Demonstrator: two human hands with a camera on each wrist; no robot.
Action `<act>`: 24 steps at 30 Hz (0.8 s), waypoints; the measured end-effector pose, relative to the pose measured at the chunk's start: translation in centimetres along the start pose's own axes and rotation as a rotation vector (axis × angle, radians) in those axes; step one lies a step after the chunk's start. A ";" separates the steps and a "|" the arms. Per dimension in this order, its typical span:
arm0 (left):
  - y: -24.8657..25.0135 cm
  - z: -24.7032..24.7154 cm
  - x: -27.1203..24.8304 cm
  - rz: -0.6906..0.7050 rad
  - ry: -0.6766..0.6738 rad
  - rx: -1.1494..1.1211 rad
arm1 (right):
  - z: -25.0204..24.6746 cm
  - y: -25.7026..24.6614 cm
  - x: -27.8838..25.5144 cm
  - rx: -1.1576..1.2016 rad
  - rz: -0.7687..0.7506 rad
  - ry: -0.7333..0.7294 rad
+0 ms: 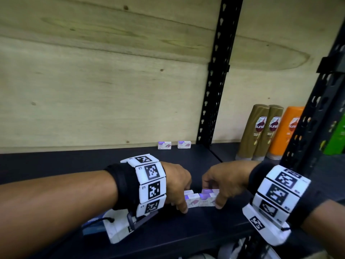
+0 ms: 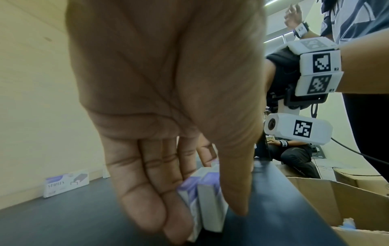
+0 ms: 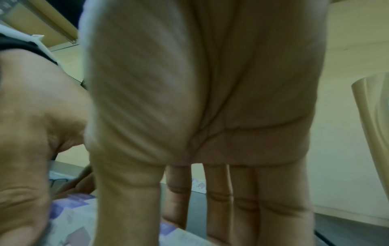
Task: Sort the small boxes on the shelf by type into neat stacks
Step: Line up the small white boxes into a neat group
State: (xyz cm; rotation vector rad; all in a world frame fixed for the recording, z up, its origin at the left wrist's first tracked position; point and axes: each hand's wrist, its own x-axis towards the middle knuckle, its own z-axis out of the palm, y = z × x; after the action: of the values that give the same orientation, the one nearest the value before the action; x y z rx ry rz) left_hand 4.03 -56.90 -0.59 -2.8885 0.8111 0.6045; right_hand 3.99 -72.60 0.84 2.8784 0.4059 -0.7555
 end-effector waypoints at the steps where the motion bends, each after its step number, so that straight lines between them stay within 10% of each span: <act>1: 0.1 0.0 0.1 0.002 -0.002 -0.017 | 0.0 0.0 0.1 0.005 -0.007 0.002; 24: -2.0 -2.5 -0.3 0.014 -0.050 -0.067 | -3.2 0.0 -1.0 -0.015 -0.017 -0.017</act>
State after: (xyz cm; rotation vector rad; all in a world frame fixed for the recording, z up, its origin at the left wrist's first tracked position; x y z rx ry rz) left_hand 5.70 -55.53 1.79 -2.9167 0.8200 0.7166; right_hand 4.60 -72.16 4.12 2.8560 0.4322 -0.7757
